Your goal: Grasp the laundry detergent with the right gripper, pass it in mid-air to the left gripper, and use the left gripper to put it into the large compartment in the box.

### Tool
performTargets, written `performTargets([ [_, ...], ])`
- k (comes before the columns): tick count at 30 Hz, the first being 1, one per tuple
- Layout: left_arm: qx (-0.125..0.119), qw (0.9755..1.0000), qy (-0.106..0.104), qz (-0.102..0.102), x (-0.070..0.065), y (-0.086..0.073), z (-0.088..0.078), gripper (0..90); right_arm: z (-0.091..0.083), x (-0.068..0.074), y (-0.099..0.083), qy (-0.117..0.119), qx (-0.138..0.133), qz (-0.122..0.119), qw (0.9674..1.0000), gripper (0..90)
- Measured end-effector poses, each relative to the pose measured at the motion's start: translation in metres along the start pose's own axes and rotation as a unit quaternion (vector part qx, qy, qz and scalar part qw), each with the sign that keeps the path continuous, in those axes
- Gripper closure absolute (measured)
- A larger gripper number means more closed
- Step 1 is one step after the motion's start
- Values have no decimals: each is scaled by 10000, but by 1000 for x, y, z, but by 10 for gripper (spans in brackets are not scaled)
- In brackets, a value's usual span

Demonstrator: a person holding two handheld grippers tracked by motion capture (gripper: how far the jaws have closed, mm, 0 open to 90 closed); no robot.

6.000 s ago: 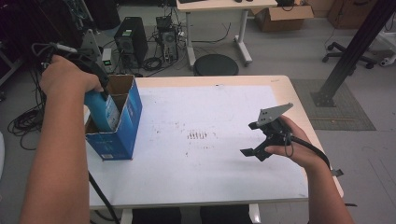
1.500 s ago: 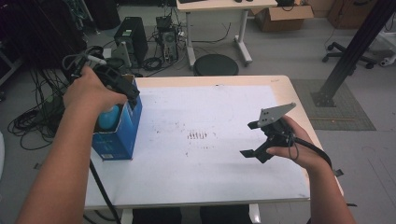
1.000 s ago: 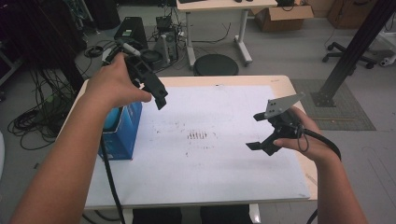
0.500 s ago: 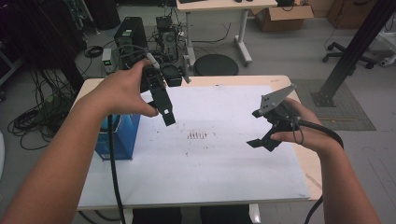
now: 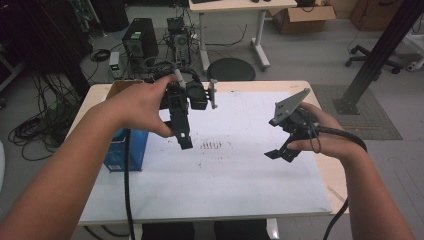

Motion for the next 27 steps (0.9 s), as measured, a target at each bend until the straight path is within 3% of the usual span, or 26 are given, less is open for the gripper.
performTargets([
  [4,151,9995,-26,293,-5,5,10,2,0,1,0,27,101,-68,9999,26],
  [8,223,9989,-90,392,-7,7,17,2,0,2,-1,59,229,-105,9997,27],
  [16,242,9984,-186,474,-7,3,29,2,4,3,-2,98,446,-177,9988,28],
  [27,272,9982,-314,431,-3,-6,49,2,14,5,-6,195,681,-224,9972,31],
])
Point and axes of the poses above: each handheld gripper's, and its own axes: z roughly forward along the jaws, y roughly out of its top, x roughly to its left, the point moved 8 cm from there along z, roughly forward along the jaws, and after that the axes turned 7 degrees about -y, right-handed, at the moved point
